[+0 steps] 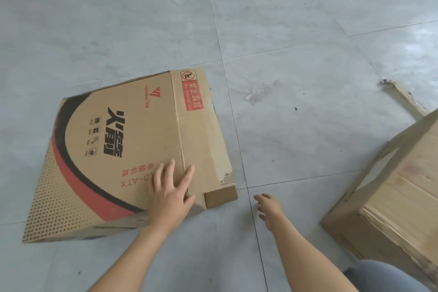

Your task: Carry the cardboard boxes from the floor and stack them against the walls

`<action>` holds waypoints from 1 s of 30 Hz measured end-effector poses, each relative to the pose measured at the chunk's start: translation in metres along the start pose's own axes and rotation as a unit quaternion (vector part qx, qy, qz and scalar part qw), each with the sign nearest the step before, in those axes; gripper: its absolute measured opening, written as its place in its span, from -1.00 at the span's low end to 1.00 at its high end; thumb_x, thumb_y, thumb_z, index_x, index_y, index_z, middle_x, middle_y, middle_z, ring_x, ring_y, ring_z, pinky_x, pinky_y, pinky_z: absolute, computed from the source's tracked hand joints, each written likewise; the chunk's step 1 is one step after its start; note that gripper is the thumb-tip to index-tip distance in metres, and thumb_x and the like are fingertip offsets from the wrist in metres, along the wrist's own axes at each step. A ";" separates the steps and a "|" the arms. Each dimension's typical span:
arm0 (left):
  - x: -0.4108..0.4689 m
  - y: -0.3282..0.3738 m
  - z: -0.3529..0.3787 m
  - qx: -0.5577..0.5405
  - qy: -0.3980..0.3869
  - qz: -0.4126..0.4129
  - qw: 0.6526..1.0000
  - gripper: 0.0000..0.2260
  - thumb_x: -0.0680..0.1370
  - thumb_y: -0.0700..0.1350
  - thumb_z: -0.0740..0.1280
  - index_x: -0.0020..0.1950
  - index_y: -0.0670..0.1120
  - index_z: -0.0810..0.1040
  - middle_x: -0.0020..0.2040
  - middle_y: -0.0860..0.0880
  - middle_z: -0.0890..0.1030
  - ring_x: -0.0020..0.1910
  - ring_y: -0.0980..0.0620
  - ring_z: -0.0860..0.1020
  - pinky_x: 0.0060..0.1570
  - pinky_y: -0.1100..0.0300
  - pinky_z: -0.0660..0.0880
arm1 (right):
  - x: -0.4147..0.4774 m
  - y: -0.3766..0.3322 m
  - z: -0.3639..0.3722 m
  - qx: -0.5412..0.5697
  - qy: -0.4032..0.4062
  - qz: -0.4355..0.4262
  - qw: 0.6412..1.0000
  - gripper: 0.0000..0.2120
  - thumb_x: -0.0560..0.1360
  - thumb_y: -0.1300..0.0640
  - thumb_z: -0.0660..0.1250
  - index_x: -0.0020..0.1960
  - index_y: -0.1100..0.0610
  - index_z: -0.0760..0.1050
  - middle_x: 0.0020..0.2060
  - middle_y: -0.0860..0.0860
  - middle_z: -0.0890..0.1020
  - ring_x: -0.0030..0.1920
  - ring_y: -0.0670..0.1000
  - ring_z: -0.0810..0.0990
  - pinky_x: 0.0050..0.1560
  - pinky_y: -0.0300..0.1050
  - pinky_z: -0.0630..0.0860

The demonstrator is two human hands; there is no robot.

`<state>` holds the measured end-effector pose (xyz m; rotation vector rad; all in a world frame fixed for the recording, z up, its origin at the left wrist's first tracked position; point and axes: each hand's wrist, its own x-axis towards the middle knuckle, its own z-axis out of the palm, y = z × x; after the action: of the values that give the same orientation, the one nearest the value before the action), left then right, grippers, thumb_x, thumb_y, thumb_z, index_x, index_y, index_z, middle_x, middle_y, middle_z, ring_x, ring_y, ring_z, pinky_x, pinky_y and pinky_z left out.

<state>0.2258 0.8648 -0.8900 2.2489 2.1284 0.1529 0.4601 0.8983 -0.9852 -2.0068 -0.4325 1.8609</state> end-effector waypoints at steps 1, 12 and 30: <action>-0.002 -0.014 -0.003 -0.002 -0.001 -0.001 1.000 -0.37 0.29 -0.05 0.48 0.32 0.03 0.34 0.22 -0.37 0.48 0.22 -0.27 0.26 -0.02 -0.38 0.45 | 0.000 0.001 0.005 0.002 -0.025 0.003 1.000 -0.55 0.55 0.17 0.25 0.40 0.23 0.28 0.03 0.10 0.43 0.02 0.08 0.42 0.07 -0.01 0.40; -0.030 -0.054 -0.017 -0.012 0.005 -0.002 1.000 -0.52 0.43 -0.09 0.07 0.36 0.01 0.32 0.26 -0.32 0.42 0.26 -0.29 0.24 0.01 -0.32 0.47 | -0.026 0.001 0.077 -0.117 -0.176 -0.024 0.977 -0.29 0.53 0.01 0.29 0.51 0.14 -0.03 0.14 0.12 0.49 -0.29 -0.02 0.56 -0.26 -0.23 0.48; -0.026 -0.035 -0.143 -0.264 0.225 -0.147 0.926 -0.63 0.60 -0.24 0.19 0.41 -0.21 0.34 0.35 -0.22 0.41 0.34 0.01 0.28 0.32 0.47 0.04 | -0.145 -0.106 0.068 -0.127 -0.010 -0.349 0.928 -0.70 0.44 0.34 0.21 -0.36 0.12 0.19 -0.44 -0.02 0.29 -0.39 -0.01 0.20 -0.40 -0.16 0.16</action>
<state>0.1758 0.8356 -0.7523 1.6741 2.2164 1.1685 0.3829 0.9296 -0.8123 -1.6486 -1.2605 1.4160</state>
